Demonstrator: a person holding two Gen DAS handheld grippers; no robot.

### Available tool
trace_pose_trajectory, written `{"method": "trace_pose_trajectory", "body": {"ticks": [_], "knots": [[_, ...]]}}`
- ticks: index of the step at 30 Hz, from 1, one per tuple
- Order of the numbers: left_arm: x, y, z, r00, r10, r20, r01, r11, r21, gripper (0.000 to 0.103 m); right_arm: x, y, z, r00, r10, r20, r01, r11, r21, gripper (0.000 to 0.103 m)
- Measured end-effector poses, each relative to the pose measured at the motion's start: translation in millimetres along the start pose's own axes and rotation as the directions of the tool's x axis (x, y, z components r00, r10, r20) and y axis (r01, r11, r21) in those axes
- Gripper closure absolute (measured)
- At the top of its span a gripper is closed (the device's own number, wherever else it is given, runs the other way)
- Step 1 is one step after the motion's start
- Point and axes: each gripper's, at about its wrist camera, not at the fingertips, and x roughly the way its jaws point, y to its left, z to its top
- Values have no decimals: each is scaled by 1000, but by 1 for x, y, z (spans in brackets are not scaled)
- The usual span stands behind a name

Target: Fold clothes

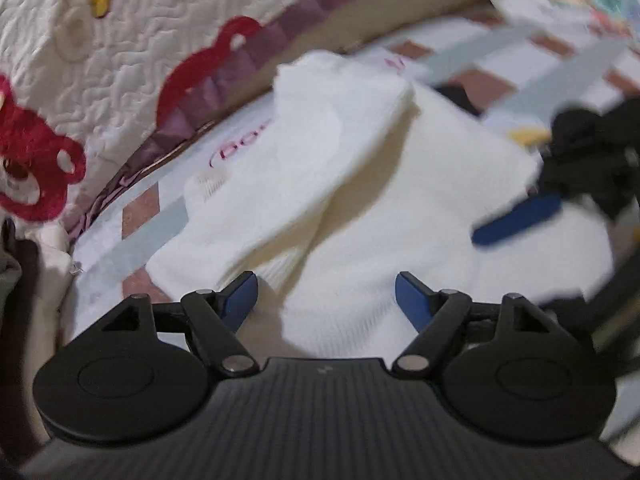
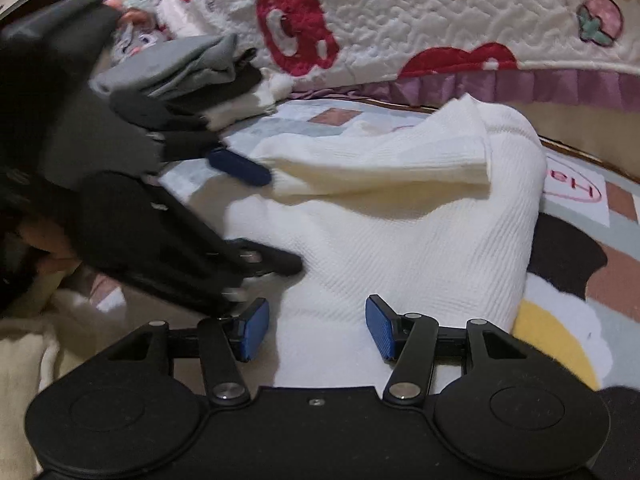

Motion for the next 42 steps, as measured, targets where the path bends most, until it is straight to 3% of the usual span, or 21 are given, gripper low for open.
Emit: {"method": "trace_pose_trajectory", "body": {"ticks": [2,4,6,8,11,12,14,15,18,20,21,23,26,27,29,30,31,33,36,41,42], "knots": [[2,4,1,999,17,42,-16,999,-28,27,-4,2,0,1000,-1,-6,1,1000,-28,44],[7,4,7,993,80,87,-81,997,9,27,-9,6,-1,1000,-21,-5,21,998,-66,45],[13,1,13,989,95,115,-106,990,89,27,-19,8,-1,997,-70,23,72,994,-85,45],[22,-7,18,996,40,85,-57,978,201,26,-30,7,0,990,-124,61,129,988,-85,45],[33,-17,27,995,43,94,-74,931,357,23,-35,-4,-2,976,-210,66,214,974,-73,43],[35,-8,33,996,29,83,-55,944,326,30,-33,-7,-3,970,-237,53,240,967,-82,42],[38,8,46,998,5,65,-22,965,261,75,-31,-15,-5,967,-253,27,254,966,-55,38],[39,19,50,997,34,65,-48,975,218,97,-32,-18,-6,971,-238,26,238,971,-23,38],[33,60,53,983,155,94,-160,986,45,97,-32,-22,-9,977,-213,21,212,977,29,37],[22,96,43,977,162,137,-139,977,-164,94,-31,-25,-12,980,-198,18,196,979,57,36],[16,114,36,972,165,166,-115,955,-272,91,-31,-27,-13,982,-189,16,187,979,75,36],[19,145,19,972,182,150,-107,906,-410,85,-29,-31,-15,985,-173,11,171,979,113,35],[29,181,-5,967,253,40,-196,830,-522,88,-31,-29,-17,981,-195,11,192,972,134,35],[28,189,-12,974,226,18,-178,812,-556,87,-32,-26,-14,976,-216,16,213,970,113,35],[13,190,-30,987,152,56,-86,785,-613,79,-35,-19,-9,964,-263,29,261,963,65,35],[2,187,-41,989,119,87,-37,770,-637,67,-37,-18,-6,960,-279,32,277,959,54,35],[-5,179,-50,991,72,109,15,767,-641,57,-38,-17,-3,955,-294,35,292,955,43,35],[-12,169,-58,991,-22,133,102,766,-635,57,-42,-18,3,948,-316,34,315,948,49,35],[-13,161,-58,980,-128,150,194,760,-621,56,-46,-16,9,946,-322,41,321,946,45,35],[-19,151,-58,933,-313,177,350,677,-647,49,-43,-13,8,951,-309,12,308,950,53,35],[-24,147,-58,935,-310,171,346,693,-632,49,-43,-15,7,953,-301,7,300,951,77,35]]}}
